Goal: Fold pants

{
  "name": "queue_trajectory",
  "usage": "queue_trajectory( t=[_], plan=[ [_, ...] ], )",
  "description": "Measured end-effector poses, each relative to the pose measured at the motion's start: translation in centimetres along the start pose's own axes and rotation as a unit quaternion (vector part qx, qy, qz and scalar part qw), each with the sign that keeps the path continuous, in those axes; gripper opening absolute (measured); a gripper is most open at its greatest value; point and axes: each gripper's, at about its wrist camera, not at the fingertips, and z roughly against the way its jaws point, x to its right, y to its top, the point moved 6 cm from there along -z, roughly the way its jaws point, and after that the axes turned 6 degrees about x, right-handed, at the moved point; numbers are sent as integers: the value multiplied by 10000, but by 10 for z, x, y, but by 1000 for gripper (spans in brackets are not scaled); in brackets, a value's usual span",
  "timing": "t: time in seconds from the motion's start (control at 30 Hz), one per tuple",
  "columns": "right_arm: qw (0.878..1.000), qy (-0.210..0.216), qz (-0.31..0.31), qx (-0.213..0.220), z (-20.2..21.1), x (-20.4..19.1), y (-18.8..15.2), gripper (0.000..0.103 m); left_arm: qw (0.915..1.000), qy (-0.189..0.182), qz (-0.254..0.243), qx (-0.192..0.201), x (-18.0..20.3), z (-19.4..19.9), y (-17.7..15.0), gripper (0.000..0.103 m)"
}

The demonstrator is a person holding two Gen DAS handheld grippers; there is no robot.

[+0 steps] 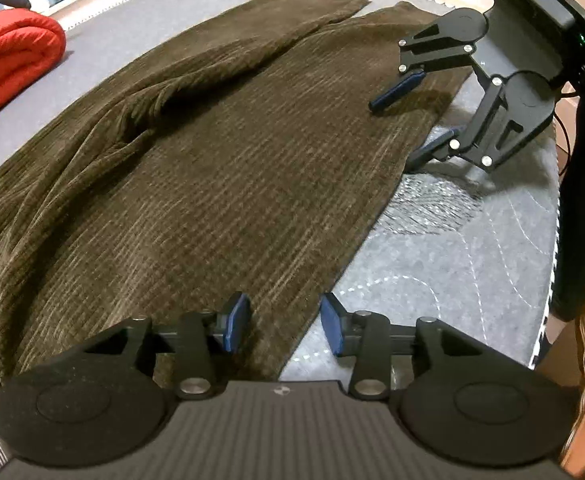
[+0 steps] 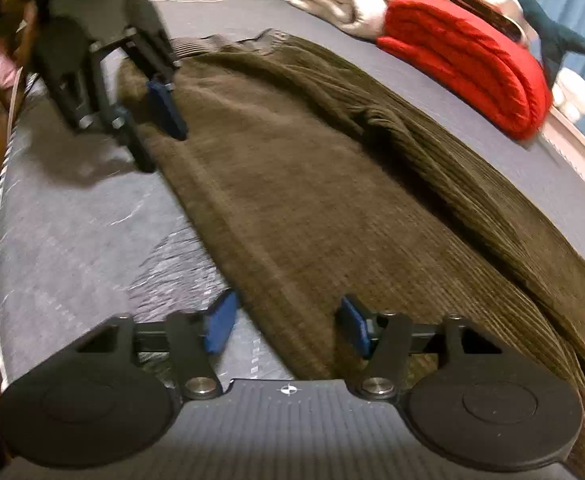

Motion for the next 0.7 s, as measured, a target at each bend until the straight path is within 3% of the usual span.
queue_trajectory(
  t=[0.07,0.13,0.2,0.33,0.4,0.47,0.53,0.57,0.63,0.67,0.7],
  plan=[
    [10000,3,-93,-14,-1,6,1,58,9997,43,-227,40,4,0,0,45],
    [9998,197,-62,-4,1,6,-2,44,9992,10,-387,72,7,1,1,27],
    [9995,296,119,4,4,2,0,14,9993,-67,-372,59,4,7,4,13],
    [9979,573,257,157,22,1,10,8,9979,-587,-244,97,5,35,7,8],
    [9949,931,334,202,37,-6,10,7,9951,-918,-373,-50,15,47,-1,8],
    [9886,1436,442,131,54,-18,4,7,9947,-941,-370,-167,19,47,-10,9],
    [9885,1406,550,2,52,-28,-3,8,9947,-890,-392,-332,20,40,-14,15],
    [9897,1295,604,-109,48,-31,-7,9,9945,-943,-338,-289,18,42,-12,20],
    [9892,1339,587,-140,48,-30,-6,15,9941,-1076,-3,161,8,57,-1,32],
    [9895,1389,387,-94,51,-24,-1,15,9937,-997,248,456,-5,68,5,39],
    [9895,1434,154,-44,54,-14,3,21,9929,-835,499,679,-19,77,9,40]
  ],
)
